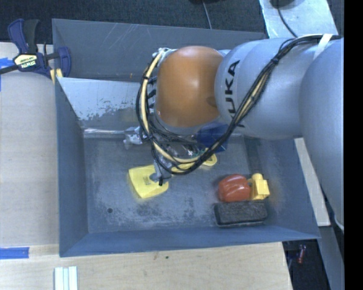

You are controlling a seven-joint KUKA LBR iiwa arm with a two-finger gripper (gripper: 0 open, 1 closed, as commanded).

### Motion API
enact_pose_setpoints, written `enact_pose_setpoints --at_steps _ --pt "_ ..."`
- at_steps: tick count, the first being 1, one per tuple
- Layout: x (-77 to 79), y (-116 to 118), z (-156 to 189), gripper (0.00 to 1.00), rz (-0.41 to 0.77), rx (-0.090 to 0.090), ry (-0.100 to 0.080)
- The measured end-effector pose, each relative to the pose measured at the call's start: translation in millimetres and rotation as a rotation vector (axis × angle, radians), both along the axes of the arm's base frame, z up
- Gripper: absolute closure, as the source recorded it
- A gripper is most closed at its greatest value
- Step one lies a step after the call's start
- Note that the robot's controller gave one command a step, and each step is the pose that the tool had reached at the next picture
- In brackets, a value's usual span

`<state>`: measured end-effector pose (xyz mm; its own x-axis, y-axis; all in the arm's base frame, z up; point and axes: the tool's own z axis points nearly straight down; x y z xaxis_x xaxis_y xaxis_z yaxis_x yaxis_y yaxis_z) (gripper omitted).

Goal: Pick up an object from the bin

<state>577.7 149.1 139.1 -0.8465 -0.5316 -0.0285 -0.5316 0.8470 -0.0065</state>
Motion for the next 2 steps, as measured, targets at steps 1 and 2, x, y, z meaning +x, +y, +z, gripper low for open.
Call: enact_pose_setpoints --at_steps 1,2 --pt "-23.4 -27.1 -44.6 0.0 -0.314 0.007 0.007" --pt "-25.0 -29.6 -50.8 0.0 -0.275 0.004 0.009"
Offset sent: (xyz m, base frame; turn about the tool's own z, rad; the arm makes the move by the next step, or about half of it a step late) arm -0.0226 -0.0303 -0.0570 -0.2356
